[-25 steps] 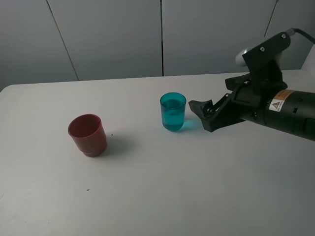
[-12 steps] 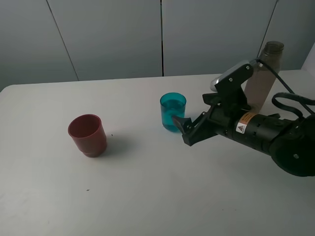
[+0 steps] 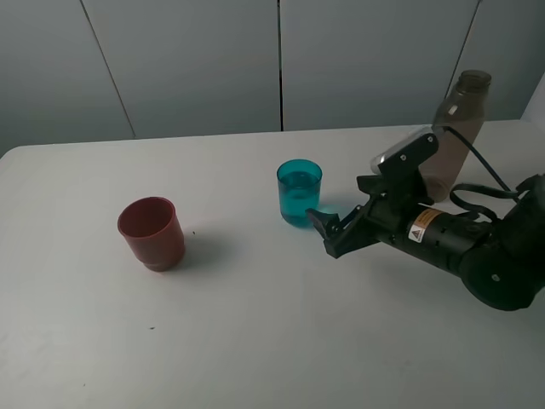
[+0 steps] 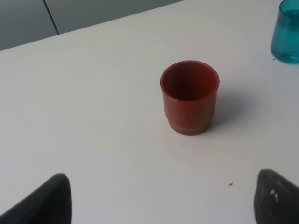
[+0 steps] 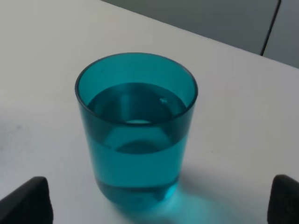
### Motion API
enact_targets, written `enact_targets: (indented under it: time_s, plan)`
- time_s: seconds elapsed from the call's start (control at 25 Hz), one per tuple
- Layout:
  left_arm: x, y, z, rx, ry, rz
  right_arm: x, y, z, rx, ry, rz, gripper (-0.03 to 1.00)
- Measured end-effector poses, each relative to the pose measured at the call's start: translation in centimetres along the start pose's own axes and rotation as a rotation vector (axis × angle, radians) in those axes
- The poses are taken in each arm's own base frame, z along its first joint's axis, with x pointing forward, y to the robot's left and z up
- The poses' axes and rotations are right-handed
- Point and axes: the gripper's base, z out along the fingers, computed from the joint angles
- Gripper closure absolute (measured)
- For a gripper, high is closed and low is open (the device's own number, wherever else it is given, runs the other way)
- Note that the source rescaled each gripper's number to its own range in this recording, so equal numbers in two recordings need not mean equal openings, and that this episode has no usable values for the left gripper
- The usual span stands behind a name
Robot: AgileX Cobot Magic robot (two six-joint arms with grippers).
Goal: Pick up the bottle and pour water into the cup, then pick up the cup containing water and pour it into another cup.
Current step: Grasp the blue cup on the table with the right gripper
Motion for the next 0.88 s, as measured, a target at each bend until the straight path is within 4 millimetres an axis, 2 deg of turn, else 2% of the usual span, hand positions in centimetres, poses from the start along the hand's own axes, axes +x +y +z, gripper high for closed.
enact_targets:
  time_s: [0.2, 0.6, 0.88]
  plan:
    - [0.0, 0.0, 0.0, 0.000, 0.000, 0.000, 0.7, 0.0, 1.5, -0.026, 0.014, 0.017, -0.03]
    - [0.0, 0.0, 0.0, 0.000, 0.000, -0.002, -0.2, -0.3, 3.5, -0.026, 0.002, -0.011, -0.03]
    - [0.0, 0.0, 0.0, 0.000, 0.000, -0.002, 1.1, 0.0, 4.3, -0.051, 0.005, -0.004, -0.03]
